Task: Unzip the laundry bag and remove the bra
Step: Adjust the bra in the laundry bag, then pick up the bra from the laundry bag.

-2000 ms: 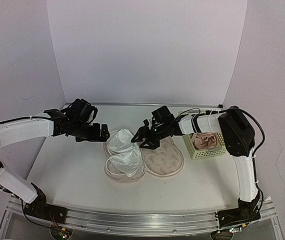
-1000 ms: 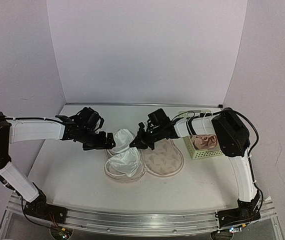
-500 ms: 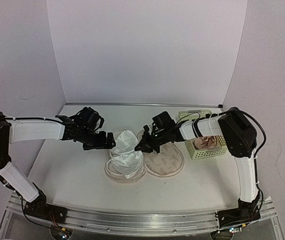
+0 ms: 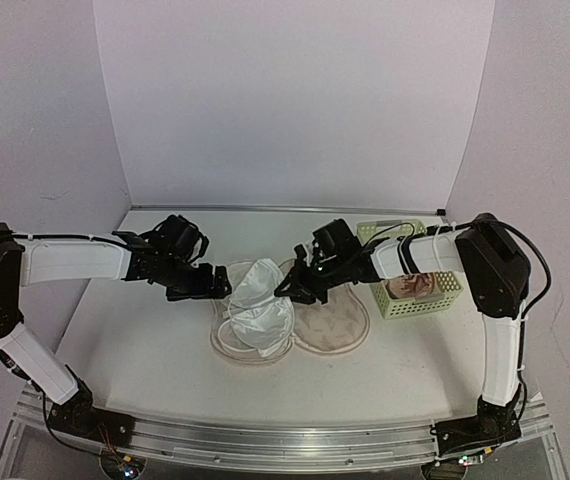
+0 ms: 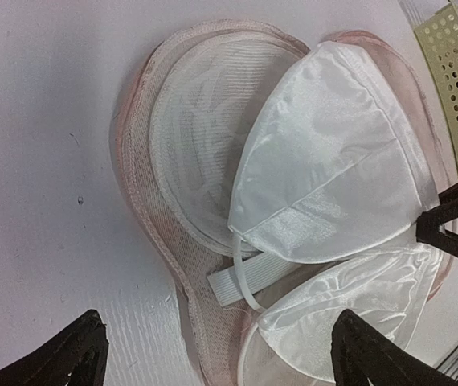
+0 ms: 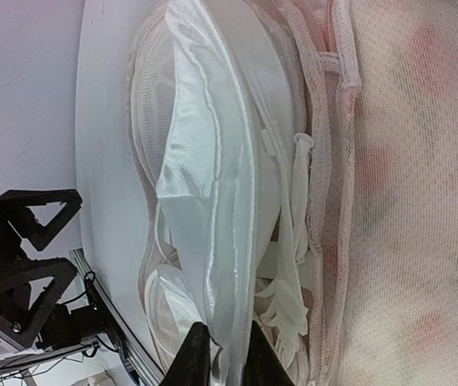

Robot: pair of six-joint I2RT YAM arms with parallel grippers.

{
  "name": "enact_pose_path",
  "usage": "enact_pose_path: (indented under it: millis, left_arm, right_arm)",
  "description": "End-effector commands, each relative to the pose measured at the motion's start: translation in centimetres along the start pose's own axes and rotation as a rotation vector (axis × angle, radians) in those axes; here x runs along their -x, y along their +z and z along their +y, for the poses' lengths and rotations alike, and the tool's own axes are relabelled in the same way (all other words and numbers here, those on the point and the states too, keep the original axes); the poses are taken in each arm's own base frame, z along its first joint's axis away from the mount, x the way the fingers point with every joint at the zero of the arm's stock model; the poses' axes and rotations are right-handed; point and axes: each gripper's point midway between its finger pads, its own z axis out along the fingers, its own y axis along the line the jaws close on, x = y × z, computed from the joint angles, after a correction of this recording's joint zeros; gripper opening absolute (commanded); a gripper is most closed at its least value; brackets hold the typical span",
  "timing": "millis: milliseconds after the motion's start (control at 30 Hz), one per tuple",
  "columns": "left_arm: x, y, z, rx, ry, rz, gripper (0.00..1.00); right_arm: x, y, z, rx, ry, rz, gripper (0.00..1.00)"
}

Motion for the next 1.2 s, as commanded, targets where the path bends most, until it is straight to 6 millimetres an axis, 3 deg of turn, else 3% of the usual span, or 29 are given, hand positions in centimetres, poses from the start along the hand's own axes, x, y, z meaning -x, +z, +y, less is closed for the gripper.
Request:
enact_pose_path:
  millis: [0, 233, 400, 700, 1000, 1167]
  left_arm:
    - [1.9, -0.7, -1.0, -0.029, 0.010, -0.053, 0.97]
    - [1.7, -0.7, -0.8, -0.023, 0.012, -0.050, 0.97]
    - [1.7, -0.6, -0.8, -0.022, 0.014, -0.047, 0.97]
    - [1.5, -0.6, -0.5, -0.011, 0.019, -0.049, 0.97]
    - [1.4, -0.6, -0.3, -0.005, 0.025, -0.048, 0.97]
    - [1.4, -0.4, -0.3, -0.004, 0.031, -0.045, 0.97]
  right_arm:
    - [0.7, 0.3, 1.2, 0.033, -0.033, -0.016, 0.26]
    - [0.7, 0.8, 1.5, 0.051, -0.032, 0.005, 0.44]
    - [0.4, 1.8, 1.1, 0.054, -0.011, 0.031, 0.48]
    - [1.3, 2.8, 3.0, 0.096, -0.023, 0.039, 0.47]
    - [1.3, 3.3, 3.1, 0.098, -0.018, 0.047, 0.26]
    - [1.2, 3.5, 2.8, 0.090, -0.016, 0.052, 0.32]
